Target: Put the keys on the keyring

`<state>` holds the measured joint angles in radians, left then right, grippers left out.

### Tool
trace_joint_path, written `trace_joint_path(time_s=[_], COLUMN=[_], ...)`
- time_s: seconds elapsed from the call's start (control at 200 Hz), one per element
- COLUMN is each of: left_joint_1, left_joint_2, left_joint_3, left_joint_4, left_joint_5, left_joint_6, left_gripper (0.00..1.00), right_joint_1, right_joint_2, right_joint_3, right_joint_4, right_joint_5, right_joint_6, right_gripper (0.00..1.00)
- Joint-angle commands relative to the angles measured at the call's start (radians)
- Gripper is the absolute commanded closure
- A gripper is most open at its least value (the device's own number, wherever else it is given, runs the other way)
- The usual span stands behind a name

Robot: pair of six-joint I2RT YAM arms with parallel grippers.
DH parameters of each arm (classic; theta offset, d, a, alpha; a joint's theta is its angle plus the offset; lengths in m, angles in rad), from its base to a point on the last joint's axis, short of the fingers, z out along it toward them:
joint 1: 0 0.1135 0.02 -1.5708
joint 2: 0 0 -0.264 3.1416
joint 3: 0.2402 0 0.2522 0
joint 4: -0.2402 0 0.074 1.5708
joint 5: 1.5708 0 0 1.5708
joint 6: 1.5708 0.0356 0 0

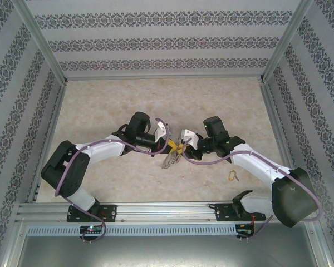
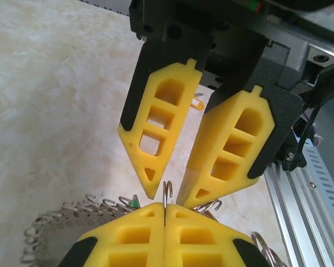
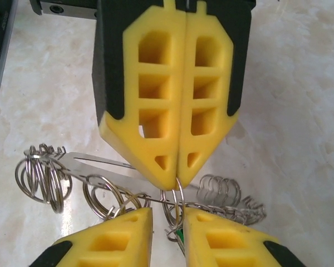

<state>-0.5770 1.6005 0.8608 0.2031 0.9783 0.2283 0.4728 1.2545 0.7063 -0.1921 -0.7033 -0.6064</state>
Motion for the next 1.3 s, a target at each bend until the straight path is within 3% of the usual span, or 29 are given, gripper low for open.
trace_joint_path(time_s=[0.0,0.085,0.15,0.28,0.4,0.475,0.639,0.804,1.294], left_joint_1=[-0.009,-0.009,-0.009,-0.009,-0.009,-0.009,-0.009,-0.008,-0.011], left_joint_2=[-0.033,-0.033,-0.034,-0.034,-0.036,-0.040,-0.029,-0.003,0.045], left_joint_3=[-0.011,-0.009,-0.009,-0.002,0.001,0.012,0.064,0.117,0.159], left_joint_4=[0.089,0.084,0.081,0.061,0.033,-0.008,-0.166,-0.278,-0.324], left_joint_5=[0.015,0.016,0.016,0.014,0.008,0.003,0.009,0.000,0.013], left_joint_6=[-0.024,-0.023,-0.022,-0.010,0.008,0.032,0.132,0.201,0.232], left_gripper=[1.00,1.00,1.00,1.00,1.00,1.00,0.86,0.83,0.79], right_joint_1=[-0.008,-0.009,-0.010,-0.011,-0.011,-0.013,-0.015,-0.017,-0.018], right_joint_2=[0.002,0.000,0.001,0.010,0.010,0.007,0.005,0.008,0.013], right_joint_3=[-0.005,-0.002,0.002,0.013,0.014,0.015,0.022,0.027,0.029], right_joint_4=[0.025,0.045,0.047,0.044,0.043,0.042,0.030,0.026,0.046], right_joint_5=[-0.012,-0.024,-0.035,-0.041,-0.039,-0.041,-0.057,-0.070,-0.079], right_joint_6=[-0.008,-0.001,0.000,-0.003,-0.007,-0.017,-0.049,-0.065,-0.040], right_gripper=[0.78,0.80,0.89,0.91,1.00,1.00,1.00,1.00,1.00])
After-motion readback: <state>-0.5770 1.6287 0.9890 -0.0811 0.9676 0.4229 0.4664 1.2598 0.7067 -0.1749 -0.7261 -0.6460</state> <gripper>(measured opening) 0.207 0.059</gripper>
